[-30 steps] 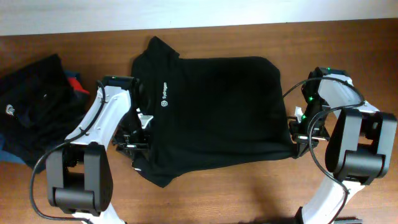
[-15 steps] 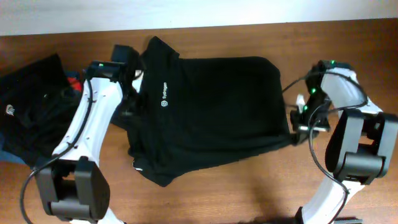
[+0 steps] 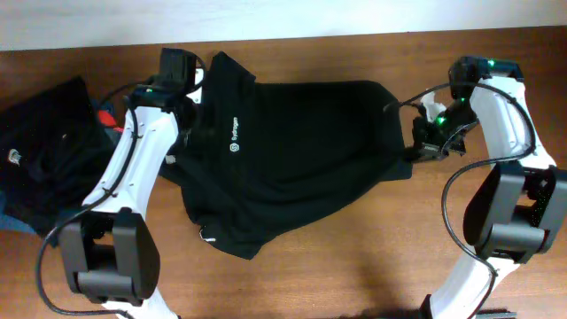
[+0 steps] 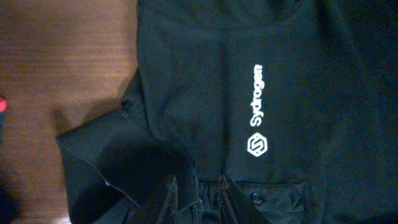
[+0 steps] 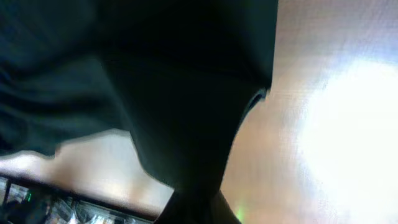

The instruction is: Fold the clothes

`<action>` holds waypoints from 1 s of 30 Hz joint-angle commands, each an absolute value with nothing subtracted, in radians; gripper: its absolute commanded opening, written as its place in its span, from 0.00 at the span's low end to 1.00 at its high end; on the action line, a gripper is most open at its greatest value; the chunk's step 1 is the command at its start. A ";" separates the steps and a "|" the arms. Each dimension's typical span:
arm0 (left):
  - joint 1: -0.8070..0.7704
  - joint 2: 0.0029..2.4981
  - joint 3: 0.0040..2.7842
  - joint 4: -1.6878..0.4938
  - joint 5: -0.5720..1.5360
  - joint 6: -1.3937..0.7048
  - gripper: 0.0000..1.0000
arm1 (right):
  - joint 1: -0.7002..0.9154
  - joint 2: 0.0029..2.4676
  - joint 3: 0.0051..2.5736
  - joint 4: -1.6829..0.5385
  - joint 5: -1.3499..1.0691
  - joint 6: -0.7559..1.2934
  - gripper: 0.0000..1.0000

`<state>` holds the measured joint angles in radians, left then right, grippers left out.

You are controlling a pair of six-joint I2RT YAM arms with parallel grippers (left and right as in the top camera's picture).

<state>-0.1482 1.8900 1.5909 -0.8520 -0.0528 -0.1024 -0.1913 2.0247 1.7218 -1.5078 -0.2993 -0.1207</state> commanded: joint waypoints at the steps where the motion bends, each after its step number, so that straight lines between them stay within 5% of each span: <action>1: -0.144 1.897 1.600 -0.865 -0.041 -0.112 0.22 | -0.196 2.015 1.680 -1.575 -0.226 -0.134 0.04; 7: -0.144 1.897 1.600 -0.878 -0.041 -0.112 0.22 | -0.199 2.015 1.540 -1.660 -0.027 -0.014 0.06; 11: -0.144 1.897 1.600 -0.886 -0.041 -0.112 0.22 | -0.199 2.015 1.448 -1.631 0.088 0.102 0.20; 13: -0.144 1.897 1.600 -0.891 -0.041 -0.112 0.22 | -0.199 2.015 1.409 -1.603 0.124 0.131 0.37; 21: -0.144 1.897 1.600 -0.894 -0.041 -0.112 0.23 | -0.199 2.014 1.441 -1.528 0.152 0.170 0.37; 27: -0.144 1.897 1.600 -0.894 -0.040 -0.112 0.23 | -0.195 2.014 1.631 -1.387 -0.162 -0.069 0.15; 29: -0.144 1.897 1.600 -0.894 -0.023 -0.112 0.23 | -0.192 2.015 1.666 -1.316 -0.298 -0.144 0.15; 30: -0.144 1.897 1.600 -0.894 -0.008 -0.112 0.23 | -0.189 2.015 1.668 -1.266 -0.333 -0.146 0.30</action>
